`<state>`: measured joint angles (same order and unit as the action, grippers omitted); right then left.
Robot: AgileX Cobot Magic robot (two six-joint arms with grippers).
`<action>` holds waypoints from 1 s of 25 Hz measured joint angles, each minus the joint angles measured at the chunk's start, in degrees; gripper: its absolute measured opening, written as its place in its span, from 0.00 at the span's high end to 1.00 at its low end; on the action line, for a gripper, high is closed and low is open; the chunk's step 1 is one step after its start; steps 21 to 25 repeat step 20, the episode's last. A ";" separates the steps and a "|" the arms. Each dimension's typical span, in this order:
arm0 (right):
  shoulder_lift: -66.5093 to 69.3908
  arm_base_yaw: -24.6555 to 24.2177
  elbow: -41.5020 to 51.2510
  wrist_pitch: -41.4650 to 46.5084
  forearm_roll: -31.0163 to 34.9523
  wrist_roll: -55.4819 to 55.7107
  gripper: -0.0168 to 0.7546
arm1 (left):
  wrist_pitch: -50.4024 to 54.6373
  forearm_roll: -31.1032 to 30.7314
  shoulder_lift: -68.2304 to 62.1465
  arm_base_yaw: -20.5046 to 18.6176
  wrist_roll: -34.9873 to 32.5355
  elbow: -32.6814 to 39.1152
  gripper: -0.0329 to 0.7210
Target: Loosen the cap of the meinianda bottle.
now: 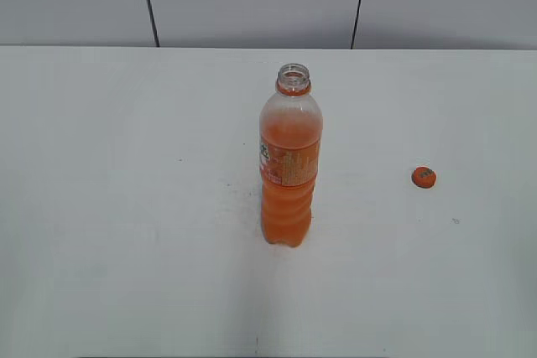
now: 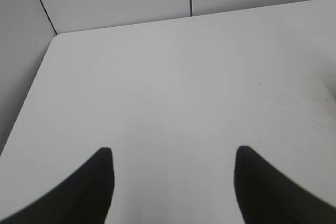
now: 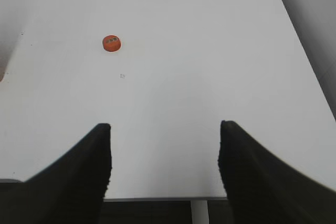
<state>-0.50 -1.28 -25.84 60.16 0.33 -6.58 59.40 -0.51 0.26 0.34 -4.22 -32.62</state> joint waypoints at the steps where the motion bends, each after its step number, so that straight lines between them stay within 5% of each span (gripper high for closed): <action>1: 0.00 0.00 0.45 -0.51 0.06 -0.01 0.36 | -0.06 0.00 0.05 0.00 0.00 0.00 0.36; 25: 0.00 0.00 0.80 -1.55 0.17 0.83 0.36 | -0.04 -0.06 0.22 0.00 0.00 0.00 0.39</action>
